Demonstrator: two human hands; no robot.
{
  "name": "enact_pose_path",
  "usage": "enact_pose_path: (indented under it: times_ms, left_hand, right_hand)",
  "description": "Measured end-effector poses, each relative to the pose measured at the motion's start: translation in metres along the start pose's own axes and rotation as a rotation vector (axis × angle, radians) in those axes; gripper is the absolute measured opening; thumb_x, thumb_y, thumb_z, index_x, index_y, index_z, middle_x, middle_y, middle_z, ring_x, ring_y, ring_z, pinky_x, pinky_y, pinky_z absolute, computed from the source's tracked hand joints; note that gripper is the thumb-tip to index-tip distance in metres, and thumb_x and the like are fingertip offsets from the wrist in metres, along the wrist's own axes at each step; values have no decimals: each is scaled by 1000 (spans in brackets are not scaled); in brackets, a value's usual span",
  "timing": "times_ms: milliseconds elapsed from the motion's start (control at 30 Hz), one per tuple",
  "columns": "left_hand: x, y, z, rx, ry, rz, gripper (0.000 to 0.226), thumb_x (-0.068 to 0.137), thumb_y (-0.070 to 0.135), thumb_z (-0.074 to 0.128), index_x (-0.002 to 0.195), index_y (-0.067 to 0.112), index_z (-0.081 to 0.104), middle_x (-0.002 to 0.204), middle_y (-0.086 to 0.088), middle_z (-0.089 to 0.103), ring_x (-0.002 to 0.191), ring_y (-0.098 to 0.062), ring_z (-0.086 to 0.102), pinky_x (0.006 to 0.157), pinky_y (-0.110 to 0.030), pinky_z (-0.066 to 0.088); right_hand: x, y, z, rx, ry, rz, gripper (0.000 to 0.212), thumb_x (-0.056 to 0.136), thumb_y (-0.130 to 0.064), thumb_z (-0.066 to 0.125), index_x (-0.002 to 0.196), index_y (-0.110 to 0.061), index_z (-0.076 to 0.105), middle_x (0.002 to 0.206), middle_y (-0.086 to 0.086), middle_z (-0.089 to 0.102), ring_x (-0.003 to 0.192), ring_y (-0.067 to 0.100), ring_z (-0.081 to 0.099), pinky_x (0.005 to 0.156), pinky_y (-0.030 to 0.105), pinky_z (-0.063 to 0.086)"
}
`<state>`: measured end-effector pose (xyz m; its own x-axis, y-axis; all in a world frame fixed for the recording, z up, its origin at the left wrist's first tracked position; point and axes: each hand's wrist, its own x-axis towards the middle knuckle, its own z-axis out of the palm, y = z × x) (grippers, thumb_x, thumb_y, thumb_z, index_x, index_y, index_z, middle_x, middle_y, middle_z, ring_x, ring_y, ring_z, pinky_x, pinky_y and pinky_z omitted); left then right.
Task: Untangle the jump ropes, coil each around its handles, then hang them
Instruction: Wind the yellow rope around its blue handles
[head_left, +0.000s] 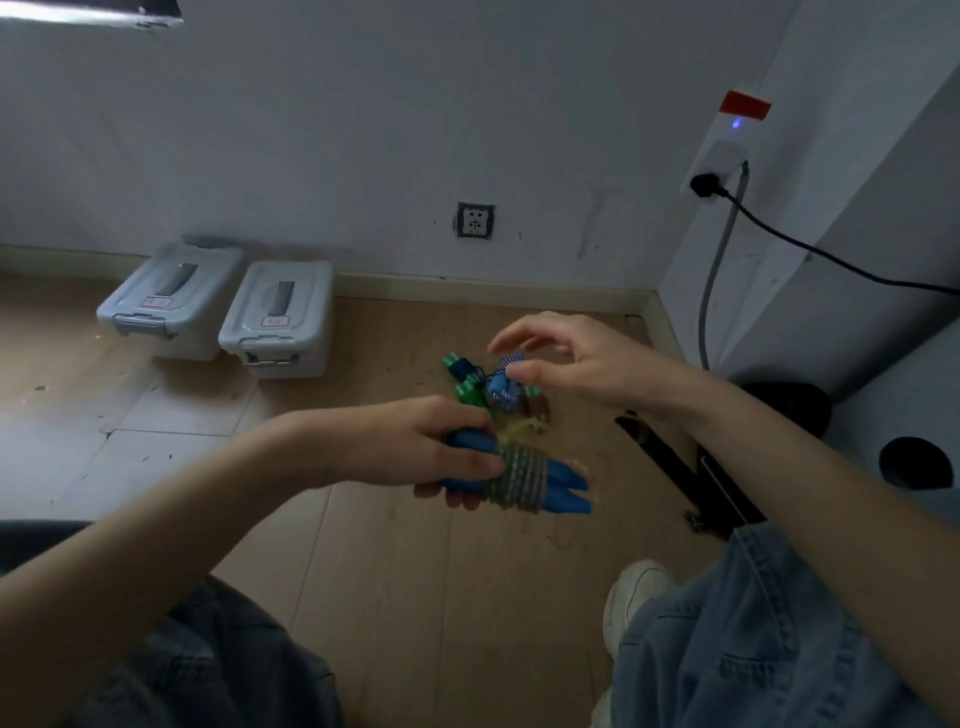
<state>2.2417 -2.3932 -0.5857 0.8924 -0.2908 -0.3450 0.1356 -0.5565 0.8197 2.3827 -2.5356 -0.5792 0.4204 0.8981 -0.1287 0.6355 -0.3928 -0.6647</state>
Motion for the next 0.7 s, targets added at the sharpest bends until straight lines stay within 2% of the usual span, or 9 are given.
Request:
enact_pose_path:
  times_ms: [67,133,233,333,400,467,567,633,700]
  left_hand:
    - [-4,-2,-7,-7,9,-27,12,93,23,46,97,17,56,76,7,60,61,3,54,54,-14,44]
    - [-7,-3,-12,-10,-5,-43,17,93,24,46,102,15,56,76,7,60,62,4,55,54,-13,44]
    - [-10,-1,-16,16,-58,-39,13,93,25,45,98,19,56,75,9,60,62,5,55,55,-11,44]
    - [-11,2,-15,95,-203,-35,11,94,25,43,95,25,54,80,9,59,65,4,55,57,-12,45]
    - [-14,5,-14,60,-304,-1,13,95,26,43,100,26,54,84,12,60,72,3,56,62,-13,46]
    - [-19,7,-20,-14,-343,64,21,94,27,43,111,22,53,88,15,60,79,0,57,67,-15,47]
    - [-27,4,-35,-121,-234,149,28,89,27,45,115,21,52,91,15,62,81,1,58,71,-15,49]
    - [-30,0,-42,-281,-124,179,29,85,29,48,111,17,55,89,11,64,79,-2,59,71,-16,50]
    - [-30,-3,-49,-553,12,181,35,81,30,53,111,12,58,86,5,66,78,-6,60,69,-17,51]
  right_hand:
    - [-7,-3,0,222,-185,-51,20,92,-28,52,108,-21,62,106,-9,65,101,0,59,81,14,46]
    - [-12,-4,4,282,-321,-51,22,88,-32,57,107,-22,63,107,-8,66,104,5,60,88,20,48]
    - [-13,-5,6,304,-295,-52,24,79,-30,64,100,-18,67,102,3,68,96,13,64,88,28,51]
    - [-14,-8,4,314,-299,-57,17,78,-32,66,88,-19,72,83,6,68,76,10,60,68,18,49]
    - [-14,-8,4,373,-362,-57,10,81,-30,67,86,-23,72,81,-1,65,75,8,56,66,15,47]
    - [-13,-5,5,549,-401,-40,10,79,-26,68,87,-21,67,88,2,59,81,17,52,67,22,47]
    - [-12,0,9,844,-401,5,13,82,-24,59,91,-15,58,90,9,54,76,27,49,63,31,44]
    - [-13,-1,16,911,-340,3,12,87,-24,52,90,-12,54,73,1,54,56,12,47,51,22,41]
    - [-13,-2,21,906,-233,0,23,89,-31,51,85,-9,55,59,-4,48,45,6,36,44,16,35]
